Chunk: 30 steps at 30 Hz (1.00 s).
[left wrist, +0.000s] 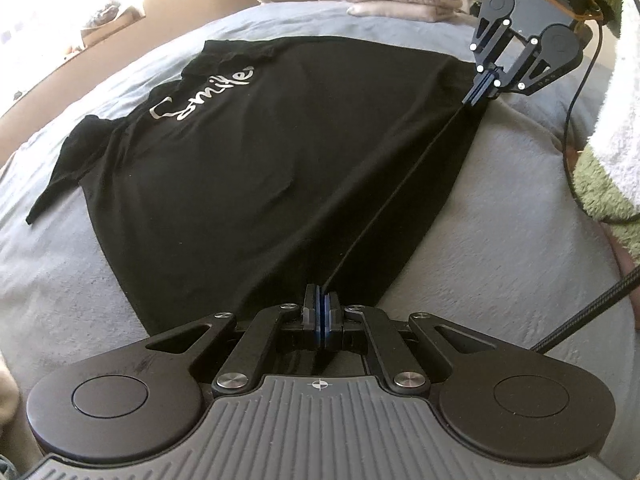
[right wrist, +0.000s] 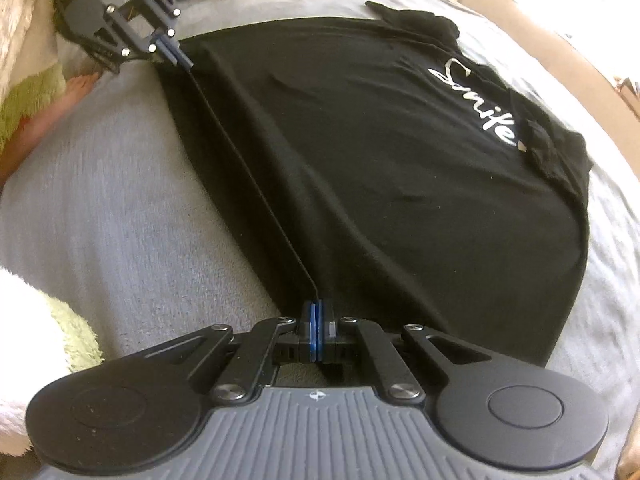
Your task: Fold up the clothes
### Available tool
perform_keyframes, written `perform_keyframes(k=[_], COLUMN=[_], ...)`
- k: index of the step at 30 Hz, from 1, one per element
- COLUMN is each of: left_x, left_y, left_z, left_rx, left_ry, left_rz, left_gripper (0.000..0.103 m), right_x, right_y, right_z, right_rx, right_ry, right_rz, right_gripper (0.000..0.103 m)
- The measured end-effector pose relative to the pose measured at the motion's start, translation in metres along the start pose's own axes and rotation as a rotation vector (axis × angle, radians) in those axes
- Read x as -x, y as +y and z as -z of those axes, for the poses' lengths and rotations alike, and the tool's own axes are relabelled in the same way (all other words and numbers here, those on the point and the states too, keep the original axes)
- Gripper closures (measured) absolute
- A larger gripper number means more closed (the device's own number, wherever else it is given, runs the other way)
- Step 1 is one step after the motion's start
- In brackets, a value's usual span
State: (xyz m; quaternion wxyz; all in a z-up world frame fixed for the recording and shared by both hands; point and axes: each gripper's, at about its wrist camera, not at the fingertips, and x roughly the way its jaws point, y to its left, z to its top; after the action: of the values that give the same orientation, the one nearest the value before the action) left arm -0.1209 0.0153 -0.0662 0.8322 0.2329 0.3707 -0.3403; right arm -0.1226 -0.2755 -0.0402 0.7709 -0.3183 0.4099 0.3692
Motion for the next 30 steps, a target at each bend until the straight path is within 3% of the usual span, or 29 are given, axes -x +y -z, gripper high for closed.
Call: perform_keyframes(k=[9,14,21,28,30], left_x=[0.000,0.001,0.003,0.002,0.001], left_y=[0.004,0.010,0.015,0.015,0.013], left_z=[0.000,0.000,0.002,0.001,0.001], left_rx=[0.019,0.060,0.102,0.125,0.125], left_ry=[0.027,0.039,0.060,0.058,0.058], left_rz=[0.018,0.032,0.063,0.052,0.050], left_gripper=[0.100,0.098,0.087,0.086,0.086], right_x=[0.000,0.008,0.019,0.022,0.012], right_y=[-0.002,-0.006,-0.014,-0.037,-0.037], right_z=[0.002,0.002,0.000,-0.024,-0.037], right_rx=[-0.022,-0.060,-0.129,-0.289,-0.280], right_ry=[0.032,0.039,0.043,-0.064,-0.090], right_rz=[-0.017,-0.023,-0.051,-0.111,-0.114], right_gripper=[0.101,0.090,0.079,0.076,0.076])
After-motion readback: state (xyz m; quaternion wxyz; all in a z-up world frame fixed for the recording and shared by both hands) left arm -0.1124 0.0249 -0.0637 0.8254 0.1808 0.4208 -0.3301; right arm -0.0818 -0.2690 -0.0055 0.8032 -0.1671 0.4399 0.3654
